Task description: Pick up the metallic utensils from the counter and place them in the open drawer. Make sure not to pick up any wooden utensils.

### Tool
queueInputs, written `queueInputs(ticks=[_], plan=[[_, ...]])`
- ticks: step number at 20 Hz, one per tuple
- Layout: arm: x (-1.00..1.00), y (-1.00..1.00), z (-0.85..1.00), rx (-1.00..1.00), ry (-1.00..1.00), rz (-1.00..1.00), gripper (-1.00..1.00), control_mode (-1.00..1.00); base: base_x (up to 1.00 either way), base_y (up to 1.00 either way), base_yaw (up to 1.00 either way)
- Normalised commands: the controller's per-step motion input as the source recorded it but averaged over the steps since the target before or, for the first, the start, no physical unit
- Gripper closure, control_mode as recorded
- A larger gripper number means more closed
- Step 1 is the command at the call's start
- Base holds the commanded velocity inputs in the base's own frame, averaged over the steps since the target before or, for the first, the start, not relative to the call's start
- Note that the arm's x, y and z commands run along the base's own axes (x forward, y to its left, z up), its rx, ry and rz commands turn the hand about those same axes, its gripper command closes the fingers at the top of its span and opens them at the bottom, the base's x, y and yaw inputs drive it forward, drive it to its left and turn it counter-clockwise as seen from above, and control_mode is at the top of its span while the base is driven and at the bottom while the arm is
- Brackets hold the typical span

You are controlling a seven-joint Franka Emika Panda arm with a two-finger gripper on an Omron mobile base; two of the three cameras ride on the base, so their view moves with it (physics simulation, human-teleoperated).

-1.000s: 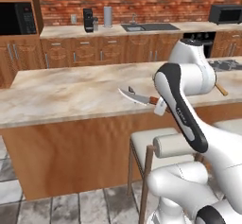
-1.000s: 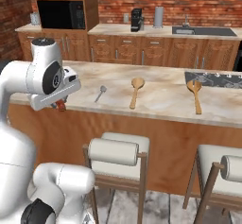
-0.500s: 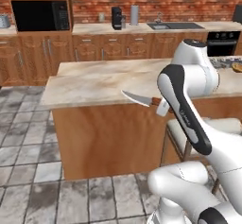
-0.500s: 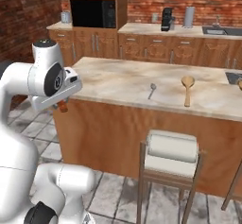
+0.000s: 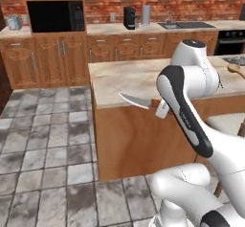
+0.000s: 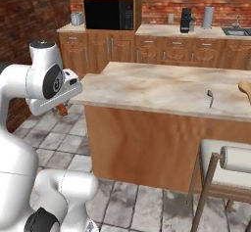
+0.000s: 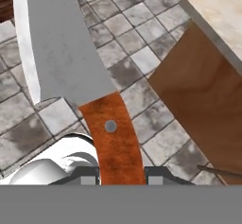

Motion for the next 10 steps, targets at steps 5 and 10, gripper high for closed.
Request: queueInputs(ticks=[5,10], plan=[[0.0,0.0,0.0,0.0,0.0,0.0,1.0,1.0,0.47,1.0,-0.42],[0.0,0.0,0.0,0.0,0.0,0.0,1.0,1.0,0.57,1.0,-0.5]])
